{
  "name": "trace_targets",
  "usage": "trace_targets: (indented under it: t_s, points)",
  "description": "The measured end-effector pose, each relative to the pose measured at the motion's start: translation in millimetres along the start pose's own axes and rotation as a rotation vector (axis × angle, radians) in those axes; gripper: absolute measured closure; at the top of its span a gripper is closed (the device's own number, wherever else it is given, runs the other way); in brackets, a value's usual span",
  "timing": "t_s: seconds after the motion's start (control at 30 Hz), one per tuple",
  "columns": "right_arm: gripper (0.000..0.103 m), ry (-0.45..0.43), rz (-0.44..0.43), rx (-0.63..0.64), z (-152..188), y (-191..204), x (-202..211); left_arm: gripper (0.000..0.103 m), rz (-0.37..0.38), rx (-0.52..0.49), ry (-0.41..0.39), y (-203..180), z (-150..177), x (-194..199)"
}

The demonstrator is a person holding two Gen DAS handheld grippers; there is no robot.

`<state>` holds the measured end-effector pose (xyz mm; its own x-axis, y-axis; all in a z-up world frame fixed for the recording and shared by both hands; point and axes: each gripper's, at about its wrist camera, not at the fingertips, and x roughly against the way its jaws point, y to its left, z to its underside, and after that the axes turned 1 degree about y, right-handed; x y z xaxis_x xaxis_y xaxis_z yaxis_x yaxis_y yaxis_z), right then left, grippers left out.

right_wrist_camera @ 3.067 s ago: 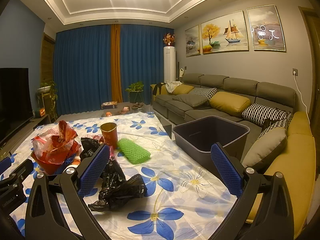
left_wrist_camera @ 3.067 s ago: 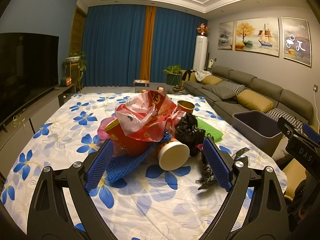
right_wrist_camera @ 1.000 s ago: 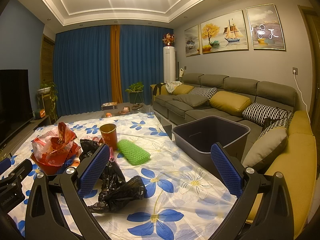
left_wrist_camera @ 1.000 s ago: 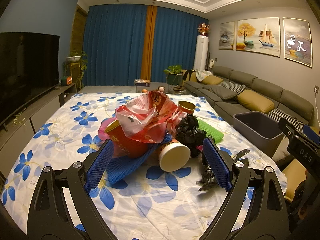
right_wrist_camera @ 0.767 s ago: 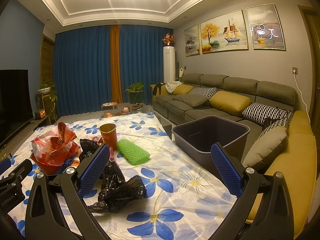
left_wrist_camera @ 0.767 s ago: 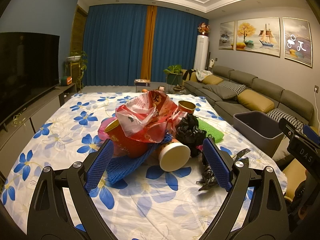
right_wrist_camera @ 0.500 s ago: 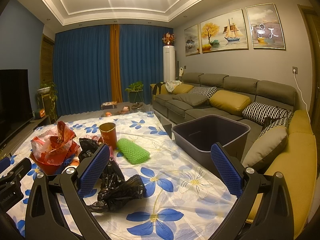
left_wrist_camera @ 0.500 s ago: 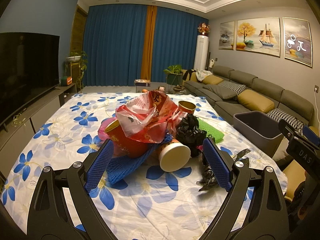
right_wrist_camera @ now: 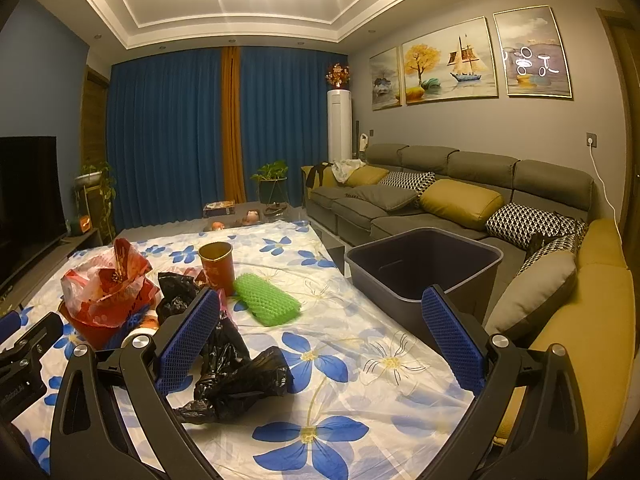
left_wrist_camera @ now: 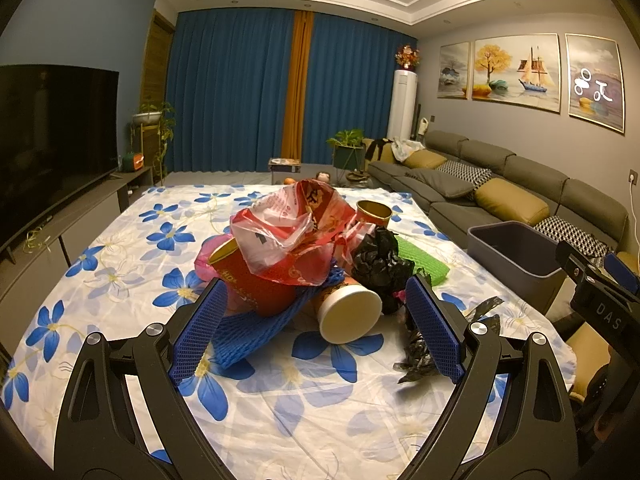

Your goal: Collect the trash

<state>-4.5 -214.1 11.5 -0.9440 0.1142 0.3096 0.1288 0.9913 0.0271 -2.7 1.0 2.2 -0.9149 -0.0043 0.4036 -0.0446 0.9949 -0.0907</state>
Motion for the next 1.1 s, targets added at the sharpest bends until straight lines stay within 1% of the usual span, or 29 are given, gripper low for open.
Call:
trace_targets:
  t_s: [0.33,0.7,0.93,1.1]
  points:
    - [0.005,0.015,-0.007,0.002,3,1,-5,0.014,-0.004,0.003,0.000,2,0,-3]
    - [0.005,0.041,-0.038,0.008,8,3,-16,0.014,-0.007,0.012,0.000,6,2,-8]
    - [0.005,0.058,-0.058,0.014,12,8,-26,0.014,-0.024,0.035,-0.005,20,2,-19]
    - [0.005,0.073,-0.079,0.016,15,11,-35,0.018,-0.043,0.069,-0.005,37,-2,-29]
